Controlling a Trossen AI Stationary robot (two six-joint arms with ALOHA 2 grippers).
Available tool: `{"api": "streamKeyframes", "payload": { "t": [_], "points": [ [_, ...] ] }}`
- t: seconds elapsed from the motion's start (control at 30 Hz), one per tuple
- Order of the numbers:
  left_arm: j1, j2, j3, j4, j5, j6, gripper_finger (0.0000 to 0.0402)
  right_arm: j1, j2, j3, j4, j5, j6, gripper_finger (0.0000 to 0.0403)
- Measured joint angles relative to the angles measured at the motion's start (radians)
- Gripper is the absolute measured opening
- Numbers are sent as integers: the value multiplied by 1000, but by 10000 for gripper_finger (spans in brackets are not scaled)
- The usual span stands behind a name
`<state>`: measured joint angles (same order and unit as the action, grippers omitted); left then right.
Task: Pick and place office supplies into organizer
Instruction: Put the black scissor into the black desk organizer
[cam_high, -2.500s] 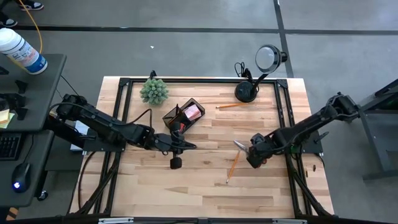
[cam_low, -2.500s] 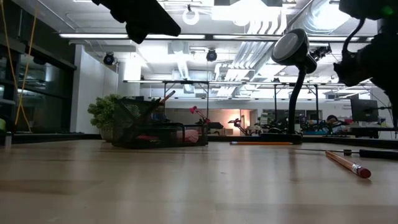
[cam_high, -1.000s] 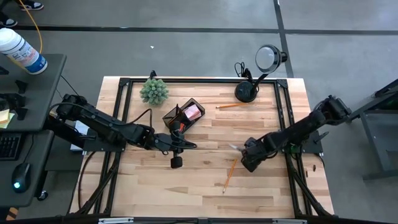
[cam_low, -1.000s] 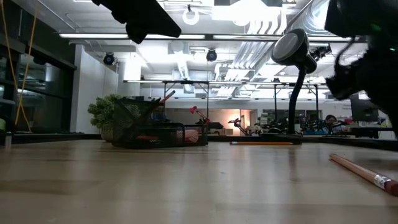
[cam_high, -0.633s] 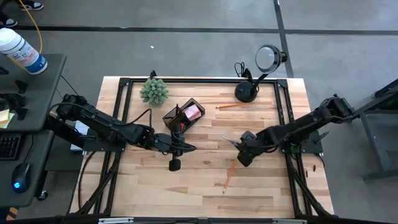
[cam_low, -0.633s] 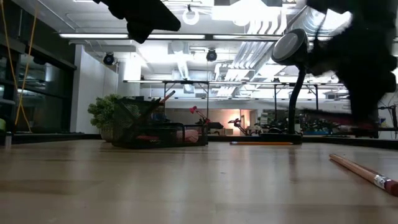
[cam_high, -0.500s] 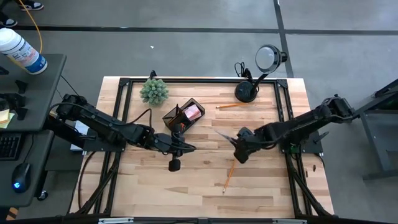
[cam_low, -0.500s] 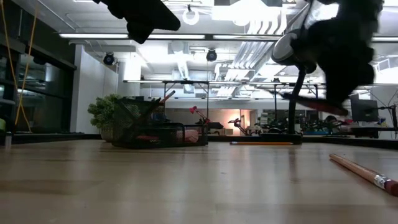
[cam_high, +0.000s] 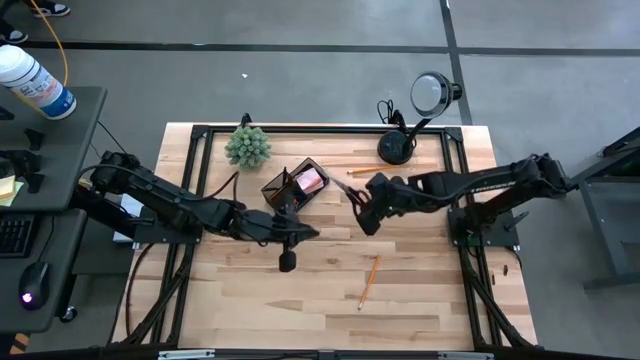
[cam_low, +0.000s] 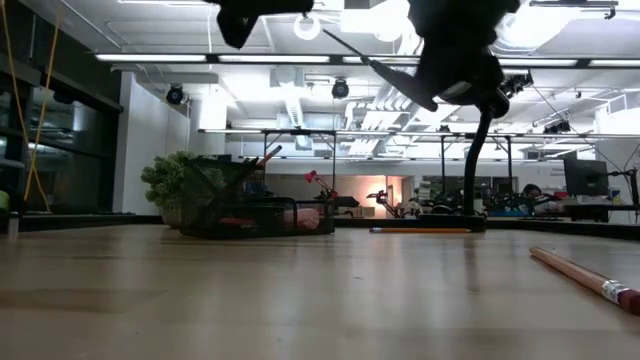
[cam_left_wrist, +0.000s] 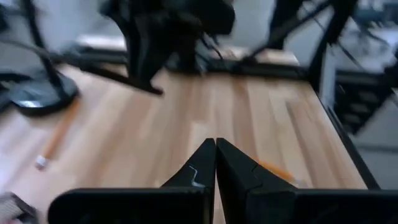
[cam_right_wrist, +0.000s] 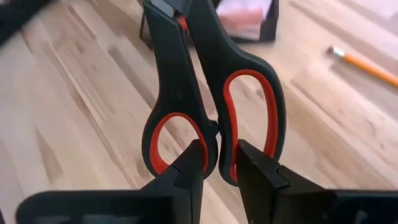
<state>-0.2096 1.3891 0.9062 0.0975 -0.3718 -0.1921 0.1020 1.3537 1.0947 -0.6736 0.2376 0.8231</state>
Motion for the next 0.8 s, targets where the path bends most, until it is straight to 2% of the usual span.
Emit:
{"api": "streamKeyframes", "payload": {
  "t": [0.3, 0.4, 0.5, 0.57, 0.8],
  "points": [
    [0, 0, 0, 180, -295, 7, 3, -31, 0, 10, 140, -8, -21, 73],
    [1, 0, 1, 176, -381, -108, 3, -31, 0, 10, 184, -8, -41, 73],
    [21, -1, 1, 128, -393, -314, 3, -30, 0, 10, 218, -7, -47, 72],
    [37, -1, 1, 111, -366, -387, 3, -30, 0, 10, 234, -2, -47, 73],
    [88, 7, 0, 163, -318, -414, 10, -30, 0, 10, 286, 4, -64, 74]
  ]
}}
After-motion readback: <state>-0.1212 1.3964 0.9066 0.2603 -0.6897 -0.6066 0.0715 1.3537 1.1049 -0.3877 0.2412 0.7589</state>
